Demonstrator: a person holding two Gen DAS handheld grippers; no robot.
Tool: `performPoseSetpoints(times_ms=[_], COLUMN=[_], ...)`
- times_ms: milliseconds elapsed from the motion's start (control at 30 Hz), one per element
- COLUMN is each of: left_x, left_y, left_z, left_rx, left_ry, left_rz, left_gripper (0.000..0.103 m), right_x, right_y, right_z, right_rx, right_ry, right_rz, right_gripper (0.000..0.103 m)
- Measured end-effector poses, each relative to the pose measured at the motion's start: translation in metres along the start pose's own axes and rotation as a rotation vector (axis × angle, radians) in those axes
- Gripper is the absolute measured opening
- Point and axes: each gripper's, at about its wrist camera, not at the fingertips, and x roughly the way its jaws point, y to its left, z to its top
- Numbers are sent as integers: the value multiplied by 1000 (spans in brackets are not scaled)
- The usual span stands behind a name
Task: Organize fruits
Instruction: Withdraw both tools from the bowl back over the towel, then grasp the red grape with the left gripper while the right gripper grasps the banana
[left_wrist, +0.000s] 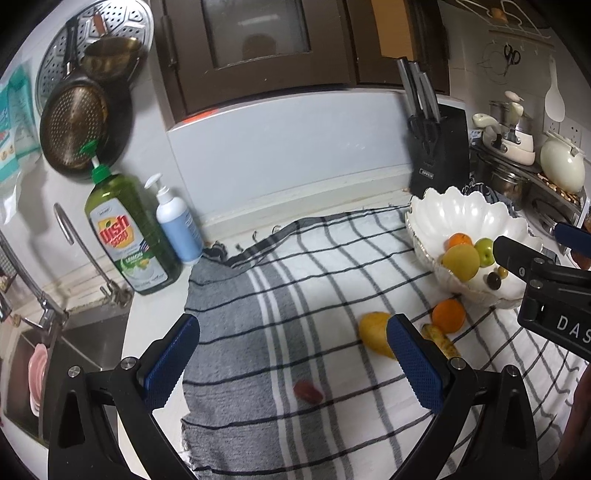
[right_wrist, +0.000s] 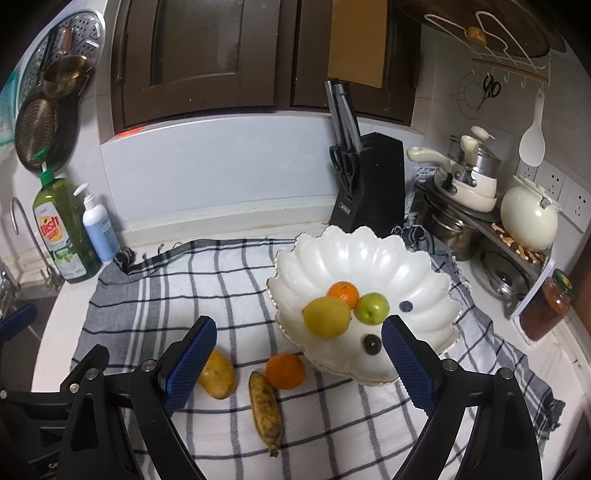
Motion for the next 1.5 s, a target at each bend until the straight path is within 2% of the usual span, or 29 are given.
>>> performPoseSetpoints(times_ms=[333, 600, 667, 833, 1100, 1167, 1300, 1367, 1500], left_x=[15, 36, 41, 56, 75, 81, 91, 95, 101], left_y=[1, 2, 1, -1, -1, -2, -6, -8, -9], left_z=[-34, -63, -69, -81, -88, -89, -90, -92, -95], left_rx=[-39, -85, -94, -119, -173, -171, -163, -157, -155], left_ry=[33, 69, 76, 103, 136, 149, 174, 189, 196], left_rz=[11, 25, 31, 39, 41, 41, 41, 41, 41], left_gripper=[103, 103, 103, 100, 82, 75, 67, 59, 53], right_x=[18, 43, 51, 65, 78, 82, 89, 93, 99], right_y=[6, 12, 13, 15, 20, 21, 21, 22, 24], right_z=[-31, -61, -68, -80, -90, -93, -97, -99, -102], right_rx=[9, -32, -37, -43, -54, -53, -47, -45, -46], right_ry=[40, 96, 118, 153, 180, 192, 215, 224, 247], right_rz=[35, 61, 71, 86, 110, 116, 132, 138, 151], right_gripper=[91, 76, 70, 67, 64, 61, 54, 52, 40])
